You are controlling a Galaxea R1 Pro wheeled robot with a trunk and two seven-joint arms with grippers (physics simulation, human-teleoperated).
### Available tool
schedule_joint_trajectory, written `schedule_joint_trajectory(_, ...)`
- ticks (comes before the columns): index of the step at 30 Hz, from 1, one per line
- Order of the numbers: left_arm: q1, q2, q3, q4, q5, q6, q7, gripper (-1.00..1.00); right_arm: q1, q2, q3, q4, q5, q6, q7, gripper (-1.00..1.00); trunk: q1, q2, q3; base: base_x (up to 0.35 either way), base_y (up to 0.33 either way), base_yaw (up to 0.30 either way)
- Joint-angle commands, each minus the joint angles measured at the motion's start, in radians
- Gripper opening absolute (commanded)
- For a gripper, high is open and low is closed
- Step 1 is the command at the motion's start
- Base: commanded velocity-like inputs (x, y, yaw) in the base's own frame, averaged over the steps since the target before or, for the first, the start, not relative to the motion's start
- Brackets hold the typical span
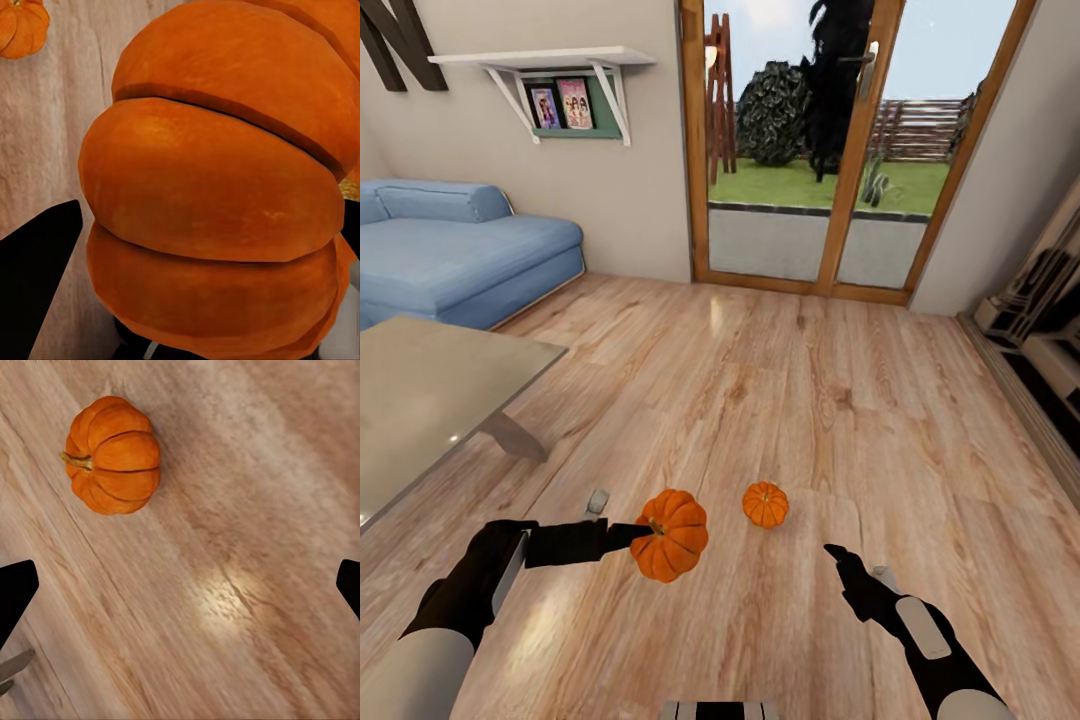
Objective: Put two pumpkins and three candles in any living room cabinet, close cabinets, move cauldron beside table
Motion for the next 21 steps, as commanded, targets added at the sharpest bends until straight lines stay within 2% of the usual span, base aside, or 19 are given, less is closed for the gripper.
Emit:
schedule_joint_trajectory(1, 0.001, 0.000, 0.001, 0.000, 0.002, 0.012, -0.008, -1.00, -0.001, 0.001, -0.005, 0.000, 0.000, 0.006, 0.003, 1.00, 0.000, 0.000, -0.001, 0.053, 0.000, 0.000)
schedule_joint_trajectory(7, 0.003, 0.002, 0.001, -0.001, 0.000, 0.003, -0.072, -1.00, -0.001, 0.001, -0.009, 0.038, -0.002, 0.006, 0.001, 1.00, 0.000, 0.000, -0.001, 0.261, 0.000, 0.000)
schedule_joint_trajectory(15, 0.002, 0.002, 0.001, -0.001, 0.000, 0.004, -0.078, -1.00, -0.001, 0.002, -0.014, 0.052, -0.002, 0.007, -0.002, 1.00, 0.000, 0.000, -0.001, 0.325, 0.000, 0.000)
schedule_joint_trajectory(18, 0.002, 0.002, 0.001, -0.001, 0.000, 0.004, -0.078, -1.00, -0.001, 0.004, -0.043, 0.053, -0.001, 0.007, -0.004, 1.00, 0.000, 0.000, -0.001, 0.254, 0.000, 0.000)
schedule_joint_trajectory(21, 0.002, 0.002, 0.001, -0.001, 0.000, 0.004, -0.078, -1.00, -0.001, 0.005, -0.049, 0.053, -0.001, 0.006, -0.005, 1.00, 0.000, 0.000, -0.001, 0.215, 0.000, 0.000)
